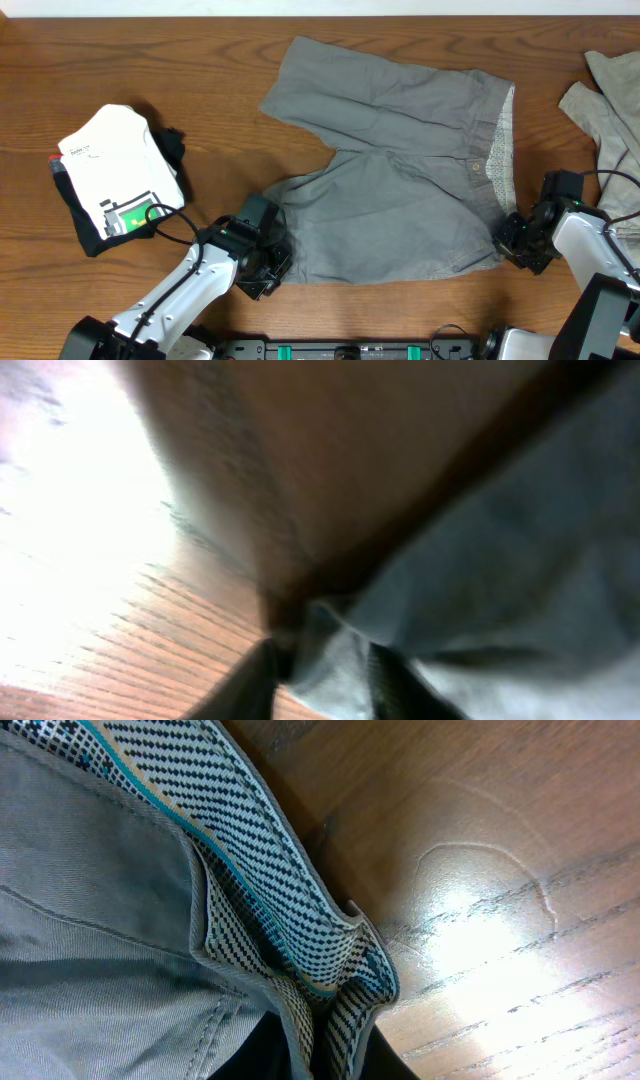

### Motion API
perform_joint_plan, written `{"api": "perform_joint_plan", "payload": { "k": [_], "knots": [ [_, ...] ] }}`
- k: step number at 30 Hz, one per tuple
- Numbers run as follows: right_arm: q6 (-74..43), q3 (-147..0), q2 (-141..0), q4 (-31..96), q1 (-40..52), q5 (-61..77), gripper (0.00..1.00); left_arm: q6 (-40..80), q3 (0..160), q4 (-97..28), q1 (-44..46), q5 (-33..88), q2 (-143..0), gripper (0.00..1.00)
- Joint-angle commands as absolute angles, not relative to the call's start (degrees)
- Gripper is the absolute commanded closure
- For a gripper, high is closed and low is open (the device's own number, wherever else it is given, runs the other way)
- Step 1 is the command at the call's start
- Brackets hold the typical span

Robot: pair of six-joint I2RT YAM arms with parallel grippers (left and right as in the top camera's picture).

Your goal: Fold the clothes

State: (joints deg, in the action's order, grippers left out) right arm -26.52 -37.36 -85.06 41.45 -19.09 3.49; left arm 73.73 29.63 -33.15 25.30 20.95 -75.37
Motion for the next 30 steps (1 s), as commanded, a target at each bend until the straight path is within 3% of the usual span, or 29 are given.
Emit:
{"api": "perform_joint_plan", "payload": {
  "k": [1, 12, 17, 23, 30],
  "knots": [
    [-25.8, -33.5, -88.7, 41.2, -19.2, 4.6, 0.86, 73.6, 29.3, -33.1, 25.5, 17.7, -75.2, 0.91],
    [-22.9, -34.3, -85.5, 46.0, -19.2, 6.9, 0.9, 59.9, 30.2, -36.1, 25.4, 16.6, -69.5, 0.94],
    [-22.9, -36.5, -77.4, 50.4, -19.2, 7.0, 0.9, 57.1, 32.6, -44.5, 25.4, 8.4, -60.1, 0.94],
    [-22.8, -41.4, -65.5, 58.3, -19.2, 6.9, 0.99, 52.9, 33.6, -46.0, 25.4, 8.1, -48.1, 0.94],
    [-22.7, -44.1, -55.5, 64.0, -19.2, 8.2, 0.99, 51.0, 36.3, -50.2, 25.4, 4.8, -36.0, 0.94]
  ]
}}
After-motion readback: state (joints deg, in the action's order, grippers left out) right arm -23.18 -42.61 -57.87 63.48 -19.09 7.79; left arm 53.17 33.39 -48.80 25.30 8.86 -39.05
